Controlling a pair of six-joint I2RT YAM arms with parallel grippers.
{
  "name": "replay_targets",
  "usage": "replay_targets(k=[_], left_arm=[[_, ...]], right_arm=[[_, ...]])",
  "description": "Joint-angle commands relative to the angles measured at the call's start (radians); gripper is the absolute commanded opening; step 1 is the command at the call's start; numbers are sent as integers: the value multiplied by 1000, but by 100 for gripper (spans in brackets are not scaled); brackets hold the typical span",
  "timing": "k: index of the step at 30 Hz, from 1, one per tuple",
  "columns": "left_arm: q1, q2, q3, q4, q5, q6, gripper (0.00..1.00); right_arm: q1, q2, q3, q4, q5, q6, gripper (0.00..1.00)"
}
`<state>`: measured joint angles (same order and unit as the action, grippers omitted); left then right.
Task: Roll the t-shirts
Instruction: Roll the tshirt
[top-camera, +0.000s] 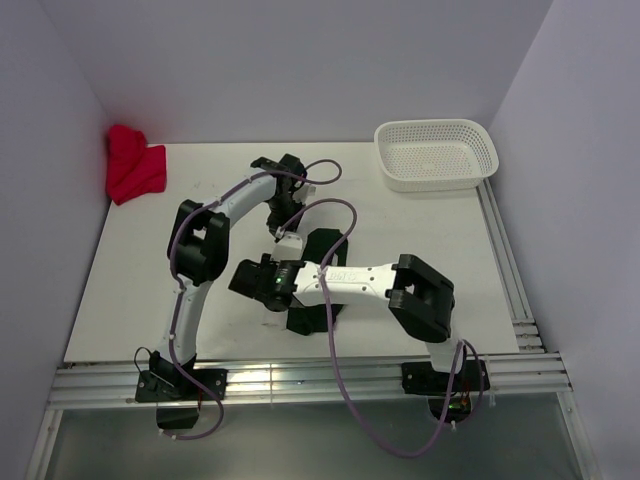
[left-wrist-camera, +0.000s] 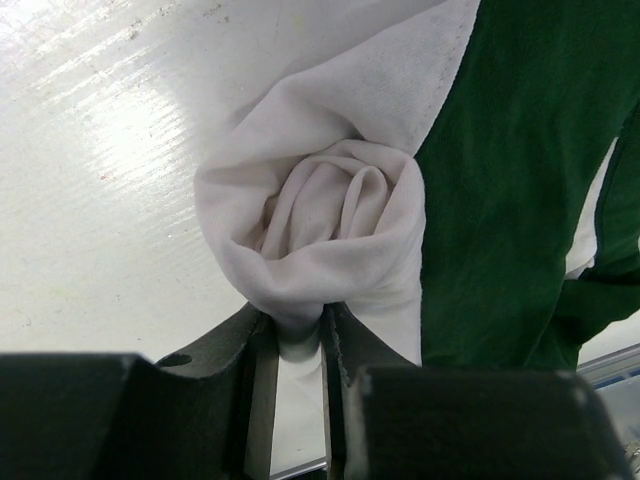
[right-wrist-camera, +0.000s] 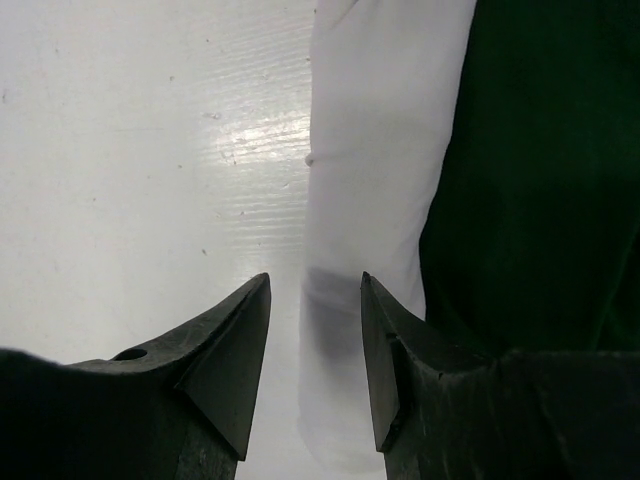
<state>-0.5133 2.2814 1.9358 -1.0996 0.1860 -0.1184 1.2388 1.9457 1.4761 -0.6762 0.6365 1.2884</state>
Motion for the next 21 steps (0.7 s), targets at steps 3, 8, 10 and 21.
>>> replay_targets(k=[3, 8, 10, 21], left_arm=[[-7, 96, -9, 89, -120, 17, 24], [-8, 105, -6, 86, -122, 23, 27], [-7, 110, -1, 83, -122, 28, 29], [-4, 118, 55, 41, -79, 86, 52]], right_arm=[[-1, 45, 64, -107, 40, 15, 49], [5, 73, 59, -169, 17, 54, 51], [10, 75, 35, -158, 5, 57, 51], [-4, -59, -215, 133, -54, 57, 42]])
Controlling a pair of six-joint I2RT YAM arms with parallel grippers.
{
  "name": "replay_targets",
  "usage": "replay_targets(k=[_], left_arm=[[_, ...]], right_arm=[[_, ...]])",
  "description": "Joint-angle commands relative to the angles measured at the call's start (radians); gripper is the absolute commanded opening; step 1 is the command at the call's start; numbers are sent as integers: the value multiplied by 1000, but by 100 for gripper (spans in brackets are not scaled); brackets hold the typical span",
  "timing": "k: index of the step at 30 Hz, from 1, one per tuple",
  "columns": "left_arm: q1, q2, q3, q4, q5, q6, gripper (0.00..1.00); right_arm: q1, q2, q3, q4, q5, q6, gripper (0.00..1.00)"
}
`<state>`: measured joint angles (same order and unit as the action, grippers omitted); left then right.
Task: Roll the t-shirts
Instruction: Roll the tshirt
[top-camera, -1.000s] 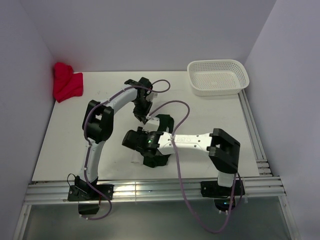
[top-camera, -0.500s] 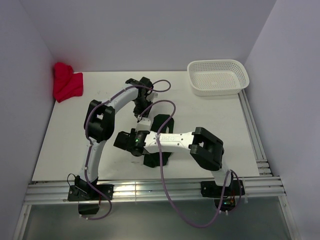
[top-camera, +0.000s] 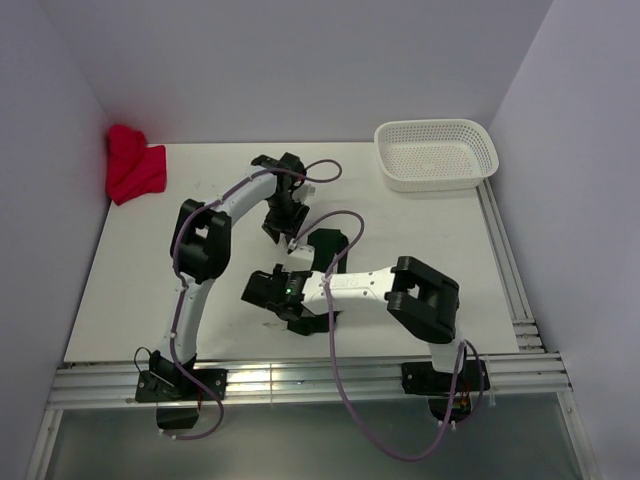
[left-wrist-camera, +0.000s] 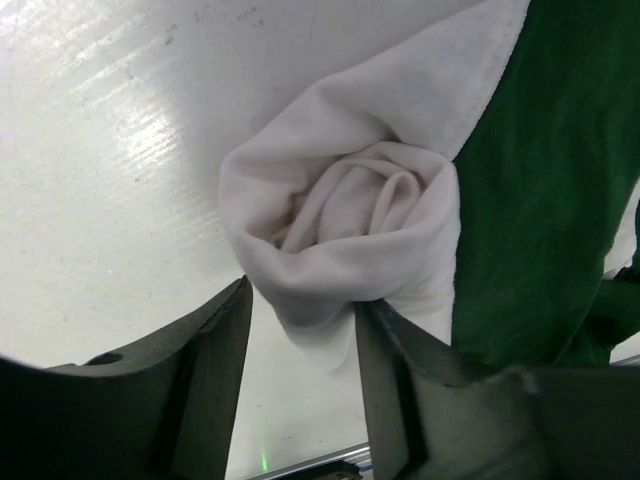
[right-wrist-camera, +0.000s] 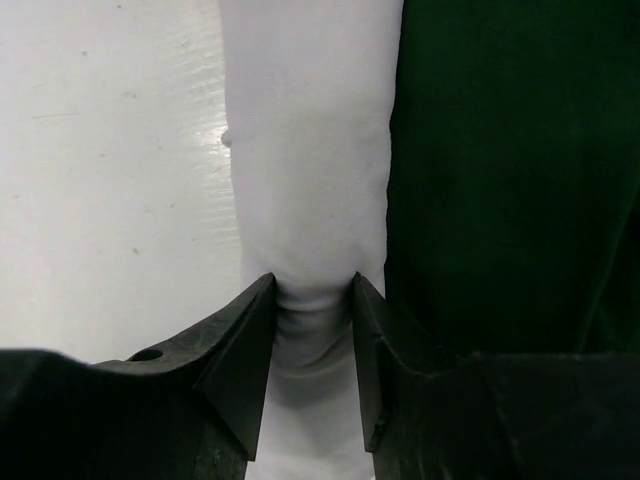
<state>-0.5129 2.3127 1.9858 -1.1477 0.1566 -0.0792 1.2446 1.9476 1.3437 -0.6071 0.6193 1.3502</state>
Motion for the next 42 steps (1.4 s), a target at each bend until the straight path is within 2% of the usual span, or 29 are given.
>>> replay_targets(k=[1, 3, 7, 10, 15, 19, 22, 27, 32, 35, 36, 38, 39, 42], left_arm=[[-3, 85, 17, 82, -37, 53, 55], [11, 71, 65, 59, 26, 67, 64], [50, 44, 175, 2, 168, 124, 73], [85, -7, 173, -4, 288, 147, 80], [155, -108, 41, 51, 492, 189, 81], [198, -150, -154, 144, 593, 226, 81], [209, -165, -282, 213, 676, 240, 81], [209, -141, -395, 357, 765, 211, 81], [211, -116, -435, 459, 726, 124, 75], [211, -111, -435, 500, 640, 26, 62], [211, -111, -430, 491, 571, -2, 52], [209, -119, -424, 488, 487, -30, 41], [209, -125, -424, 484, 392, -39, 33], [195, -147, -424, 459, 284, -33, 26]], right_arm=[[-14, -78, -136, 102, -41, -11, 41], [-22, -136, -198, 227, -61, -26, 38], [-63, -231, -406, 484, -136, -52, 33], [-105, -280, -542, 696, -214, -65, 29], [-155, -308, -719, 1054, -322, -53, 28], [-186, -276, -860, 1326, -407, -33, 28], [-206, -207, -922, 1529, -463, -7, 28], [-237, -27, -948, 1824, -578, 32, 28], [-254, 77, -930, 1897, -609, 64, 28], [-258, 76, -916, 1858, -613, 55, 28], [-258, 67, -905, 1804, -612, 49, 30], [-258, 27, -891, 1724, -601, 21, 32], [-258, 8, -878, 1642, -595, 11, 35], [-258, -70, -870, 1505, -564, -25, 42]])
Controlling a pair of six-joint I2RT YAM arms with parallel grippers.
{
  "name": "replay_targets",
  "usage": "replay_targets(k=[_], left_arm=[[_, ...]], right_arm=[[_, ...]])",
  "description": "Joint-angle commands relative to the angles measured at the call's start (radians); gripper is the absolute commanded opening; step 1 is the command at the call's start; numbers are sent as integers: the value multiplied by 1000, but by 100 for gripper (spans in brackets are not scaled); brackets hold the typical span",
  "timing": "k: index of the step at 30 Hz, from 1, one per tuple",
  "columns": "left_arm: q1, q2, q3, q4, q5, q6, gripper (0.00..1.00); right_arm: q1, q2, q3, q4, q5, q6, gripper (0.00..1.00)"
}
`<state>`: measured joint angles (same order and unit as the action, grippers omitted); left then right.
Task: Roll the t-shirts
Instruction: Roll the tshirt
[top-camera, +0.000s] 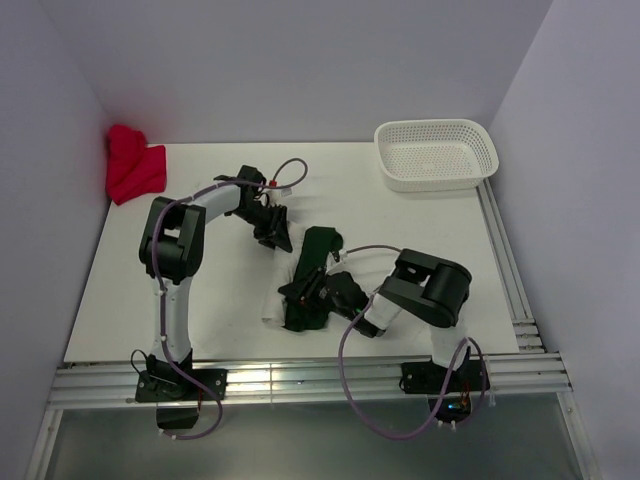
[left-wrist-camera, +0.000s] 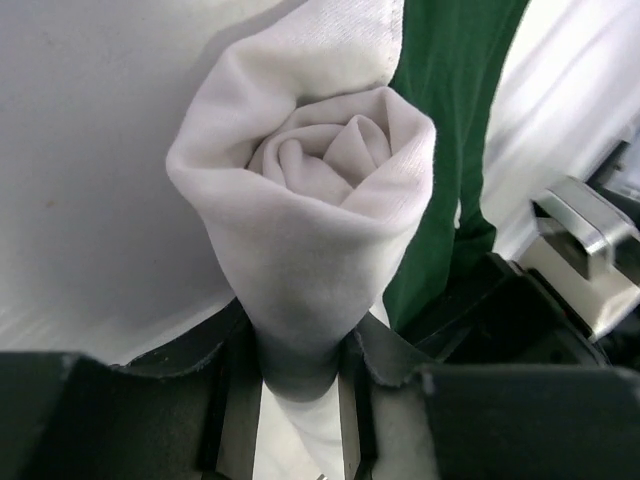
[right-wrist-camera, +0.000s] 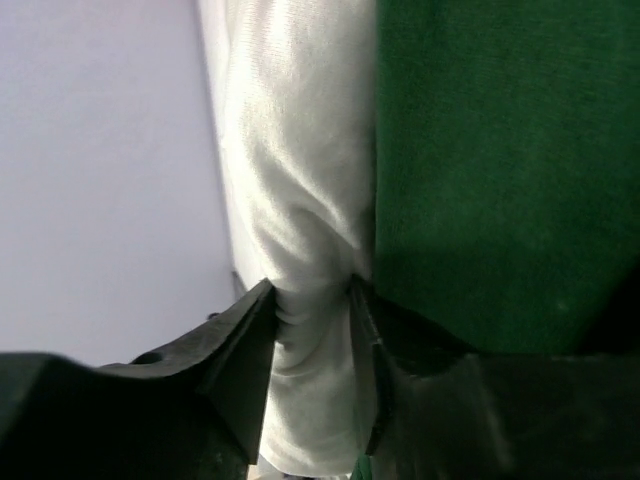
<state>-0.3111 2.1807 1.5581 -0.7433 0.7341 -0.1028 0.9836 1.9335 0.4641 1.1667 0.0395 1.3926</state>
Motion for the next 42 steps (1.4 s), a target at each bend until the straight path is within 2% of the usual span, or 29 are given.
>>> replay_targets(k=[1, 5, 6, 8, 9, 12, 15, 23, 31, 36, 37, 42], left_arm=[[-14, -19, 3, 48, -344, -5, 25], [-31, -47, 7, 13, -455, 15, 24], [-34, -48, 5, 10, -472, 21, 25], [-39, -50, 10, -5, -507, 26, 27], [-39, -48, 11, -11, -518, 29, 27], [-39, -39, 28, -28, -553, 32, 29], [-48, -33, 42, -47, -582, 29, 32], [-83, 2, 91, -96, -630, 9, 34], [-97, 45, 148, -145, -645, 3, 34], [-102, 76, 195, -176, -662, 17, 35], [-102, 88, 203, -182, -665, 21, 36], [-102, 126, 263, -214, -674, 31, 36]], right_arm=[[4, -80, 14, -312, 26, -84, 44], [9, -223, 88, -629, 104, -136, 49], [13, -244, 158, -815, 173, -147, 51], [49, -286, 243, -1009, 245, -167, 53], [61, -292, 328, -1185, 323, -168, 54], [113, -295, 468, -1419, 428, -156, 56], [158, -272, 591, -1570, 506, -155, 56], [211, -53, 947, -1803, 571, -207, 56], [231, 148, 1156, -1980, 580, -182, 55], [260, 151, 1107, -1984, 570, -132, 42], [271, 142, 1087, -1972, 565, -127, 35], [300, 50, 920, -1843, 531, -95, 30]])
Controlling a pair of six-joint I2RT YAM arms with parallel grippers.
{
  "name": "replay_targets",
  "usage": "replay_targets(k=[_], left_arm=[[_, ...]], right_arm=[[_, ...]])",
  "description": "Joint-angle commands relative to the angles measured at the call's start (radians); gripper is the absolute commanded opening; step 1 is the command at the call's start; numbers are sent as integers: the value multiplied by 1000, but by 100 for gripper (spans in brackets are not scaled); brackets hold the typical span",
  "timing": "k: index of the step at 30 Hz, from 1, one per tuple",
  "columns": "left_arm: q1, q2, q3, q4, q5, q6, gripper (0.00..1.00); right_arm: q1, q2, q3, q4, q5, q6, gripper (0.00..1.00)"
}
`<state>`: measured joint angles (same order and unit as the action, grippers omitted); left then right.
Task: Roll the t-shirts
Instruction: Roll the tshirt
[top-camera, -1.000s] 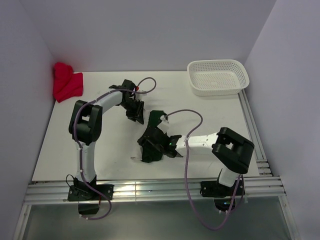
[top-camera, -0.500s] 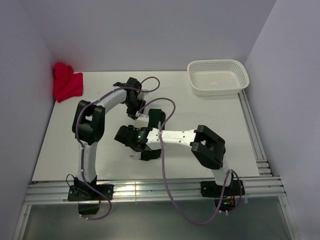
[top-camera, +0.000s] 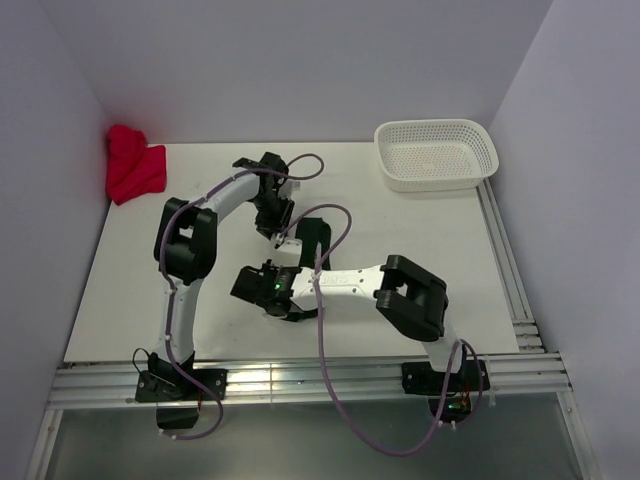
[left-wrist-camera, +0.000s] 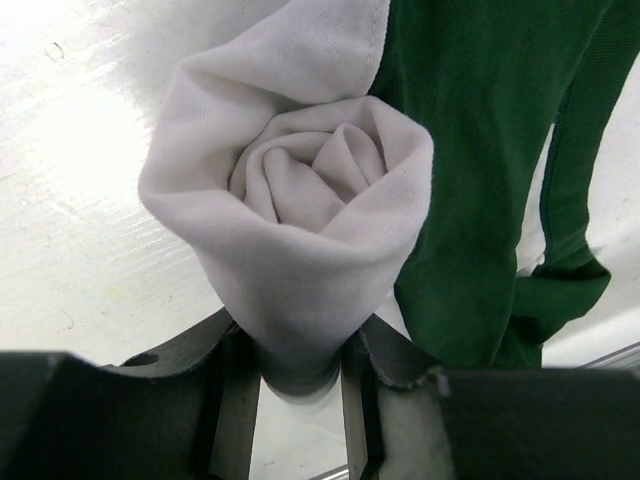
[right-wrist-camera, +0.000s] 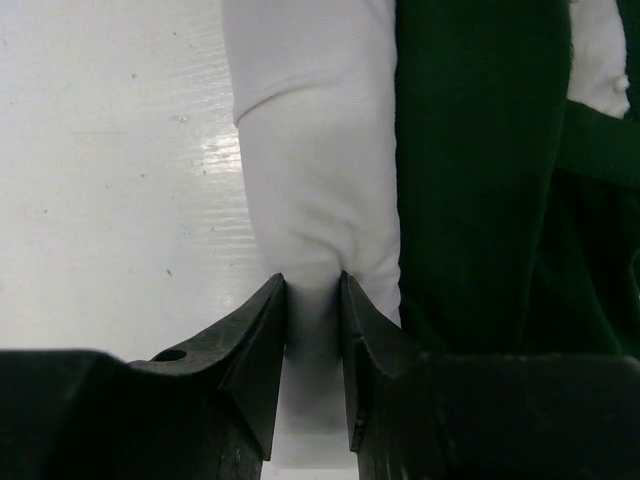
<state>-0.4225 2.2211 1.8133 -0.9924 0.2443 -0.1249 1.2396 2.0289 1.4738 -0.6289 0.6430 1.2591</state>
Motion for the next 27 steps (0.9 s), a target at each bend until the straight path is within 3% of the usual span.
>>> replay_targets(k=[1, 13, 21, 24, 27], left_arm=[[10, 95, 12, 32, -186, 56, 37], [10, 123, 38, 24, -186, 71, 40], [10, 141, 73, 5, -160, 85, 43], [11, 135, 98, -9, -135, 96, 47], [14, 109, 115, -12, -85, 105, 56]], right_arm=[[53, -58, -131, -35, -80, 45, 29], [60, -252, -547, 409, -203, 100, 27], [32, -312, -733, 728, -295, 132, 27], [12, -328, -817, 851, -324, 158, 26], [-12, -323, -888, 960, -358, 187, 25]])
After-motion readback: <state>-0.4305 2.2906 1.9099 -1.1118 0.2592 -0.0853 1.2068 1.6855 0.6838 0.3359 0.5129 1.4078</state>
